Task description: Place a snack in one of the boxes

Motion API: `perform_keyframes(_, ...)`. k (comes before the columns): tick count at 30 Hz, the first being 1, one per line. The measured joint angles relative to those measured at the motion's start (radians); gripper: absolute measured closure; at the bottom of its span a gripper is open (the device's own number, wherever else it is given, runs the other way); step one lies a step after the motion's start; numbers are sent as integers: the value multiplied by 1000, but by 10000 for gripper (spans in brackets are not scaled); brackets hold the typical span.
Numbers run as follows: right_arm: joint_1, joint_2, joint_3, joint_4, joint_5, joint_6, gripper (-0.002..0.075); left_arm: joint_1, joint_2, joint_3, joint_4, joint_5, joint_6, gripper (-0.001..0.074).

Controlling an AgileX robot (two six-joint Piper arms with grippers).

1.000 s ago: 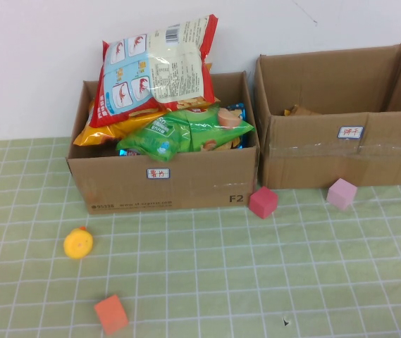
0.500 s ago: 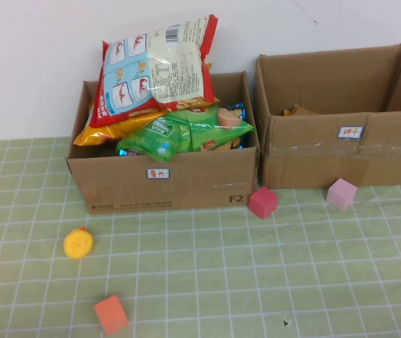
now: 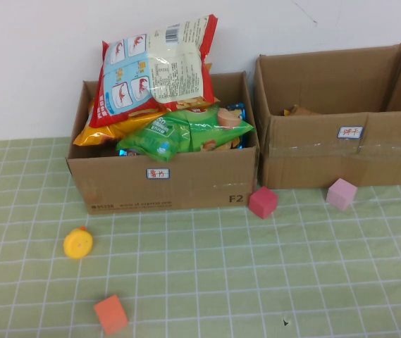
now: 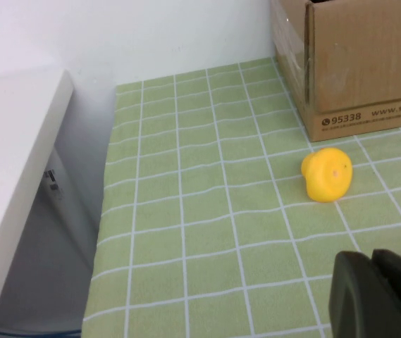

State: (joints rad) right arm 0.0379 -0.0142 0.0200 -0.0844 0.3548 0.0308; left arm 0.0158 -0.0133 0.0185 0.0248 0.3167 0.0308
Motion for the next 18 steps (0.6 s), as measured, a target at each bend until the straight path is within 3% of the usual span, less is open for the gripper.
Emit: perform_keyframes(18, 0, 0, 0, 0, 0, 0, 728, 0, 0, 0, -2, 0, 8, 736)
